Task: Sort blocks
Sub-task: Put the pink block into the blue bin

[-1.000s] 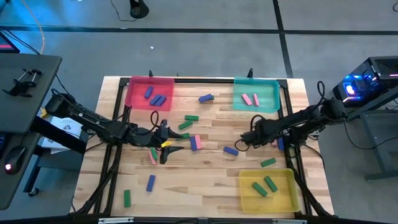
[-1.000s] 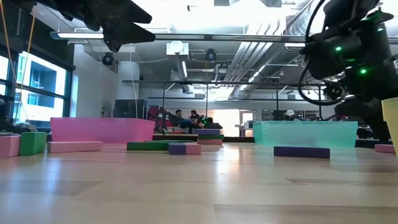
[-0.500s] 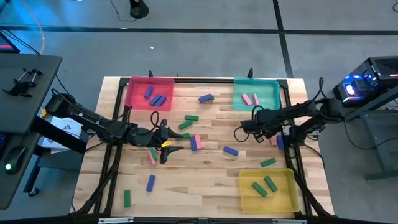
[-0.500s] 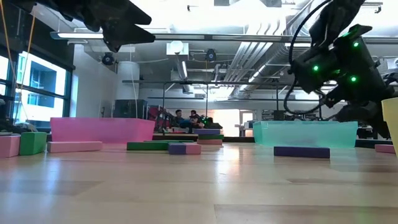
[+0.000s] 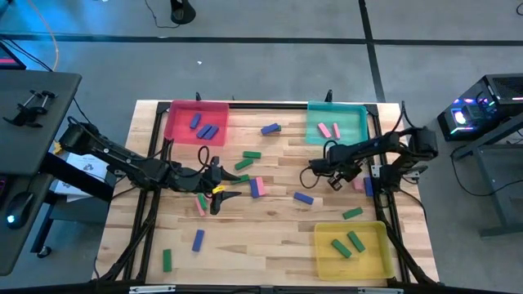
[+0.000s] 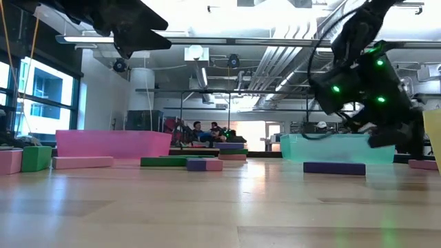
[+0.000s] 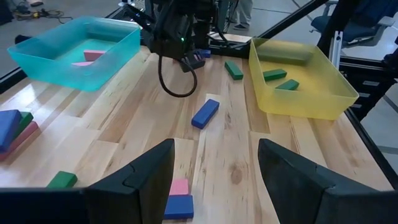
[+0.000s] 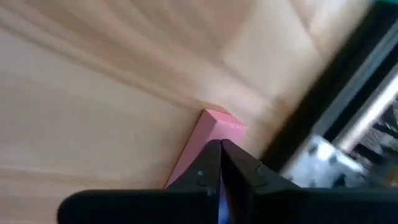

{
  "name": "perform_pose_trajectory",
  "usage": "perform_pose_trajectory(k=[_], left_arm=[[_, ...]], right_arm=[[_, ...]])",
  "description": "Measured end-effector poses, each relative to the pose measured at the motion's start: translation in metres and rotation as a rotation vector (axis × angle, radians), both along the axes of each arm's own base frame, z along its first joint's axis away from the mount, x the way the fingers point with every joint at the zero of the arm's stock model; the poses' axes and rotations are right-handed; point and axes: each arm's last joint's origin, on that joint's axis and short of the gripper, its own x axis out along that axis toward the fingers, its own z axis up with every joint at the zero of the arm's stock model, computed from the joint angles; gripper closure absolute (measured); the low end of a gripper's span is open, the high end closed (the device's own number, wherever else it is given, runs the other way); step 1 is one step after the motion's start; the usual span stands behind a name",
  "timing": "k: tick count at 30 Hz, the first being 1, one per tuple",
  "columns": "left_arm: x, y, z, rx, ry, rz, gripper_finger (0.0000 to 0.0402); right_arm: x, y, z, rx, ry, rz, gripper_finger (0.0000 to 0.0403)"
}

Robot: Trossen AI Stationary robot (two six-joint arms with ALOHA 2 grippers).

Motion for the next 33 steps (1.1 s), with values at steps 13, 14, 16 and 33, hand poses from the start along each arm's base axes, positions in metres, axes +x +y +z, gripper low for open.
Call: perform_pose_trajectory(k=[13, 14, 16, 33], left_arm=[[0.0, 0.0, -0.001, -0.02, 0.006, 0.009, 0.0181], [0.0, 0.0, -0.001, -0.02, 0.007, 0.009, 0.0181], [0.0, 0.0, -0.001, -0.02, 0.007, 0.009, 0.0181], [-0.001, 0.0, -0.003, -0.015, 0.026, 0.009, 0.0181]], right_arm=[[0.029, 0.007, 0.044, -0.057, -0.231, 0.19, 0.0395], [0.029, 0.007, 0.045, -0.055, -0.237, 0.199, 0.039], [0.026, 0.008, 0.047, -0.027, -0.25, 0.205, 0.0373], [-0.005, -0.004, -0.002, 0.134, -0.339, 0.127, 0.0198]])
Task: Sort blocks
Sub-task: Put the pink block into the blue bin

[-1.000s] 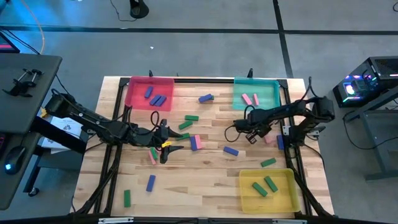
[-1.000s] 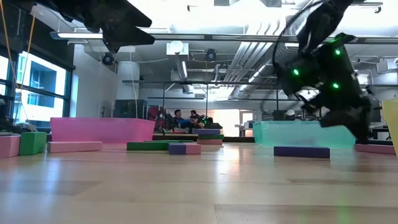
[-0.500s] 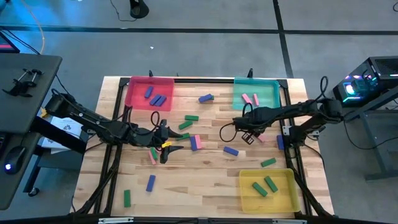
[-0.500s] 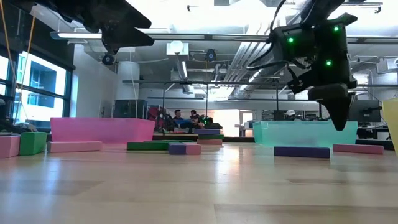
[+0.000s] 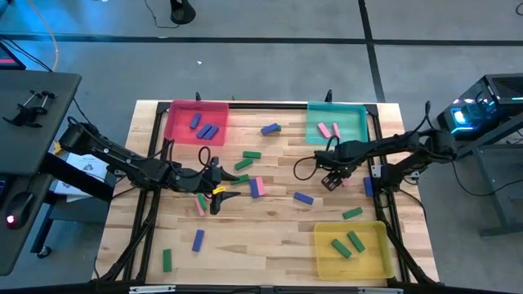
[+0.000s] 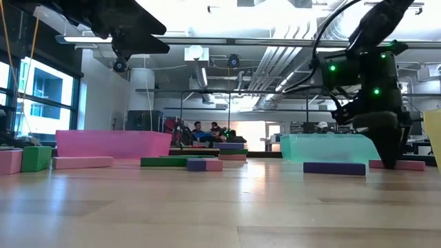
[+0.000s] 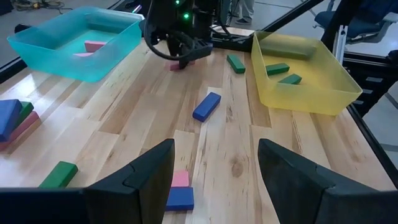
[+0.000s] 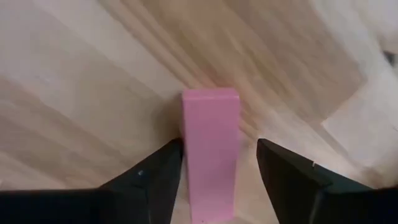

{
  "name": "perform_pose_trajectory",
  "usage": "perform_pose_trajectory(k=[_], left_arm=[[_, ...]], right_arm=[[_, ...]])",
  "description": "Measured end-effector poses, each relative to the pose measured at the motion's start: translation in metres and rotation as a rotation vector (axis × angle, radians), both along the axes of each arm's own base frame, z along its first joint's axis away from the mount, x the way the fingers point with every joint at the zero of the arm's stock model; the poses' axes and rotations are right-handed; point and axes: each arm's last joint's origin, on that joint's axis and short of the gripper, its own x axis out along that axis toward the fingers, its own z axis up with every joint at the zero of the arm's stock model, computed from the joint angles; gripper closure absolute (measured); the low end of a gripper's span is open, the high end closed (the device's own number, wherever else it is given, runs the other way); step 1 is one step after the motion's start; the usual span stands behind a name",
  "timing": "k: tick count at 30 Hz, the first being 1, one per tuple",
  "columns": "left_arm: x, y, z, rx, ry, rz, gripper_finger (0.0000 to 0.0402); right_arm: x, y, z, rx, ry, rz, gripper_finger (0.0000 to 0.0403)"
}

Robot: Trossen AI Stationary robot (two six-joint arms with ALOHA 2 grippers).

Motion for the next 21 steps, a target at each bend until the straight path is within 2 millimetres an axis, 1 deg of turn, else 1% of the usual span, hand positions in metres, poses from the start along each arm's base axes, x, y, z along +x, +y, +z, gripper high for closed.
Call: perform_pose_trajectory(k=[3, 6, 9, 10, 14, 16, 18, 21], left_arm=[[0.0, 0.0, 0.0, 0.0, 0.0, 0.0, 0.0181], [0.0, 0.0, 0.0, -0.001, -0.001, 0.0, 0.0181], [0.0, 0.0, 0.0, -0.001, -0.002, 0.0, 0.0181], [0.0, 0.0, 0.0, -0.001, -0.002, 0.0, 0.0181], [0.0, 0.0, 0.0, -0.001, -0.002, 0.0, 0.0181], [0.0, 0.0, 0.0, -0.001, -0.002, 0.0, 0.0181], [0.0, 0.0, 0.0, -0.001, -0.002, 0.0, 0.0181], [0.0, 0.0, 0.0, -0.001, -0.002, 0.0, 0.0181]], right_arm=[[0.002, 0.001, -0.001, 0.021, -0.027, 0.01, 0.0223], [0.006, 0.0, 0.001, 0.023, -0.046, 0.014, 0.027], [0.008, -0.001, 0.004, -0.032, -0.041, 0.045, 0.0323], [0.01, -0.002, 0.005, -0.051, -0.043, 0.05, 0.0332], [0.016, -0.005, 0.009, -0.132, -0.069, 0.063, 0.0332], [0.023, -0.007, 0.013, -0.186, -0.094, 0.083, 0.0332], [0.038, -0.01, 0.025, -0.275, -0.159, 0.095, 0.0332], [0.054, -0.013, 0.049, -0.382, -0.209, 0.131, 0.0332]])
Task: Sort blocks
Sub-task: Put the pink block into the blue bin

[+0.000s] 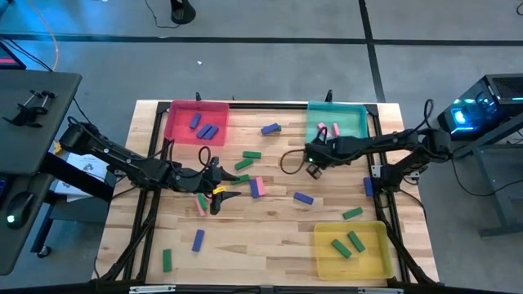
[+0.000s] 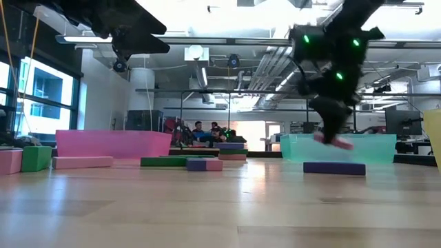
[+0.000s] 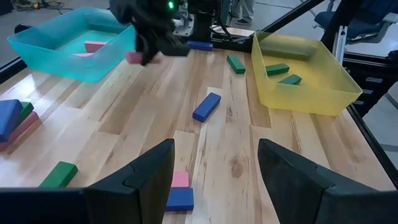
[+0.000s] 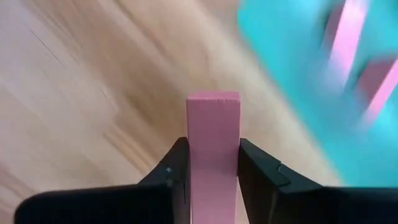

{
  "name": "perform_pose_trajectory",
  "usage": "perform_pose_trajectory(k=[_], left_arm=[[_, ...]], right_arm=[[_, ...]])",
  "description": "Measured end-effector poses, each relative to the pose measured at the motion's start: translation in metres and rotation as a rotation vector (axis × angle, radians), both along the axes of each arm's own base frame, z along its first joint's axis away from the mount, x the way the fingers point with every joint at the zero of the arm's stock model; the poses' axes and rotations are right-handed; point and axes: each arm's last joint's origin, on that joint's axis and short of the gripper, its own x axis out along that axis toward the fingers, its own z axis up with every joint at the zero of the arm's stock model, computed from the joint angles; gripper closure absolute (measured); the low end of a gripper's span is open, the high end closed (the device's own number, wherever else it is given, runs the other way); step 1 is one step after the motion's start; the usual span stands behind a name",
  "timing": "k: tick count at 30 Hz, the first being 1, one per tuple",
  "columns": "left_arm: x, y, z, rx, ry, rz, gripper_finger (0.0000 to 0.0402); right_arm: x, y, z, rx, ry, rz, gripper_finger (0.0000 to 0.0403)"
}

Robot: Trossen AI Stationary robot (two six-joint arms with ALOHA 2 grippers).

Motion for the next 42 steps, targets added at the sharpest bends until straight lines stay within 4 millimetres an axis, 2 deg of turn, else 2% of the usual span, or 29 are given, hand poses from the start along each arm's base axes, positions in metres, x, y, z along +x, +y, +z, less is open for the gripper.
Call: perform_pose_trajectory(k=[3, 5, 8, 11, 15, 20, 24, 32, 38, 42], left_arm=[[0.0, 0.0, 0.0, 0.0, -0.001, 0.0, 0.0181], [0.0, 0.0, 0.0, -0.001, -0.001, 0.0, 0.0181], [0.0, 0.0, 0.0, -0.001, -0.001, 0.0, 0.0181], [0.0, 0.0, 0.0, -0.001, -0.001, 0.0, 0.0181], [0.0, 0.0, 0.0, -0.002, -0.001, 0.001, 0.0181], [0.0, 0.0, 0.0, -0.001, -0.001, 0.001, 0.0181], [0.0, 0.0, 0.0, -0.002, -0.003, 0.0, 0.0181], [0.0, 0.0, 0.001, -0.006, -0.007, 0.002, 0.0181], [0.0, 0.0, 0.001, -0.018, -0.008, 0.007, 0.0181], [0.0, 0.0, 0.001, -0.018, -0.007, 0.006, 0.0181]], right_arm=[[0.019, -0.008, 0.033, -0.082, -0.076, 0.043, 0.0332], [0.025, -0.022, 0.054, -0.146, -0.089, 0.045, 0.0332], [0.026, -0.052, 0.079, -0.181, -0.123, 0.009, 0.0332], [0.013, -0.091, 0.09, -0.179, -0.143, -0.092, 0.0332], [-0.019, -0.138, 0.08, -0.079, -0.156, -0.25, 0.0332], [-0.054, -0.167, 0.043, 0.05, -0.088, -0.4, 0.0332], [-0.07, -0.176, 0.016, 0.072, 0.016, -0.487, 0.0332], [-0.079, -0.187, -0.019, 0.151, 0.11, -0.552, 0.0331], [-0.079, -0.188, -0.022, 0.165, 0.137, -0.516, 0.0261], [-0.078, -0.19, -0.012, 0.174, 0.163, -0.489, 0.0229]])
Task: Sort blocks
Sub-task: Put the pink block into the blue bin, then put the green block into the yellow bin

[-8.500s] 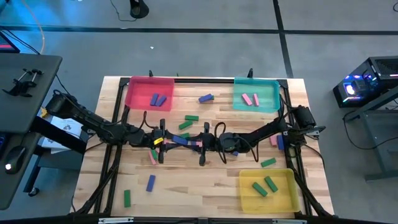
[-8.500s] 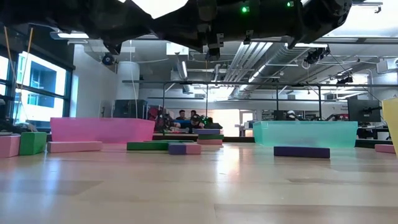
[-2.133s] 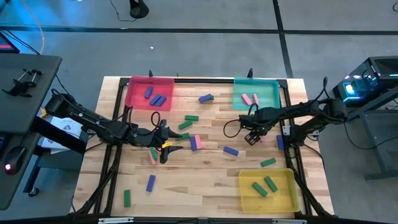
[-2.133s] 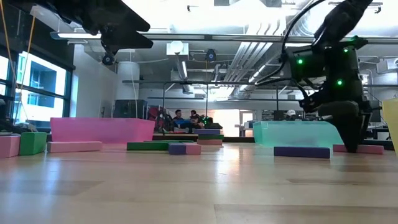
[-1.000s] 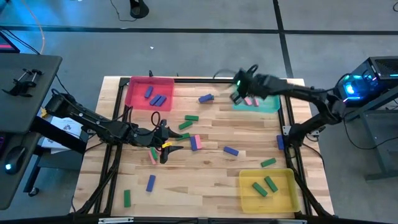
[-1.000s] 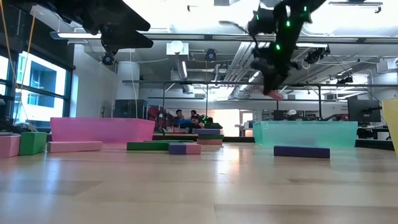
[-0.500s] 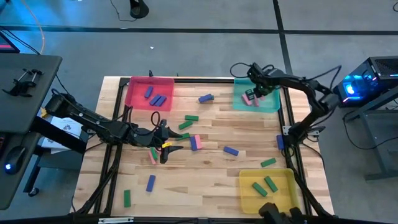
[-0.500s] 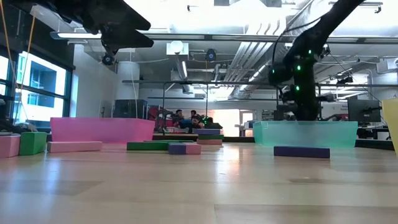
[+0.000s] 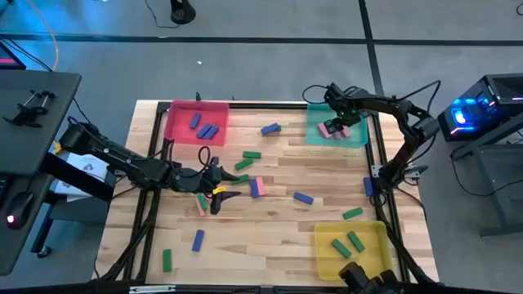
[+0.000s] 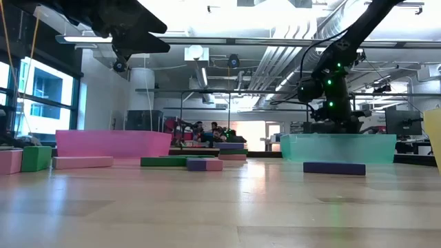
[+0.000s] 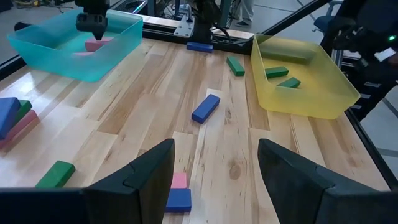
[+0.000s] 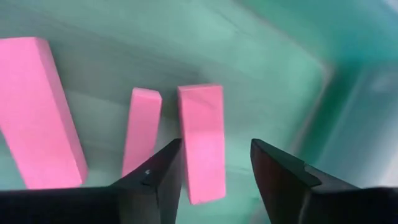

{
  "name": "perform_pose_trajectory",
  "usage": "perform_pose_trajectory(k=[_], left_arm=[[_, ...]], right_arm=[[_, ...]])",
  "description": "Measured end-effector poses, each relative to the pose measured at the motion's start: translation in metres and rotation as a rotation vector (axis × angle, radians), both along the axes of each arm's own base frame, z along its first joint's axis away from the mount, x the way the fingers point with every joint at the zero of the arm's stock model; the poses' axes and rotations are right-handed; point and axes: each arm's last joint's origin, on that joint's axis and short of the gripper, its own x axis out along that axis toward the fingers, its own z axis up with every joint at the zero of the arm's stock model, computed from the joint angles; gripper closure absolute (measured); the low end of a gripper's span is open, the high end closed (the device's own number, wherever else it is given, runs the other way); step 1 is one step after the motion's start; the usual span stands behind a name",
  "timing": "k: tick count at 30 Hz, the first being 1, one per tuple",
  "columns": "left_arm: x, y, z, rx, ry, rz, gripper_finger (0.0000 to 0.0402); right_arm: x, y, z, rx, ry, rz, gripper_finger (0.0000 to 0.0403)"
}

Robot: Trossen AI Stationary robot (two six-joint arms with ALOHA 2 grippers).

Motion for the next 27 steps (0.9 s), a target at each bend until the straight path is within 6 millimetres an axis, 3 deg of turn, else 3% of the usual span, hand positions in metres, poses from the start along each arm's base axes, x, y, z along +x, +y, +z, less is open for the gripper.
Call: perform_pose_trajectory(k=[5, 9, 17, 22, 27], left_arm=[[0.0, 0.0, 0.0, -0.002, 0.0, 0.001, 0.0181], [0.0, 0.0, 0.0, -0.003, 0.0, 0.001, 0.0181], [0.0, 0.0, 0.0, -0.003, 0.0, 0.002, 0.0181], [0.0, 0.0, 0.0, 0.002, 0.0, 0.004, 0.0181], [0.0, 0.001, 0.0, 0.016, -0.004, 0.031, 0.0181]], right_arm=[[0.003, 0.007, 0.027, -0.017, 0.013, 0.035, 0.0223], [0.009, 0.029, 0.051, -0.111, 0.034, 0.095, 0.0221], [0.029, 0.112, 0.085, -0.292, -0.13, 0.307, 0.022], [0.035, 0.167, 0.086, -0.402, -0.302, 0.433, 0.022], [0.046, 0.215, 0.064, -0.464, -0.575, 0.573, 0.022]])
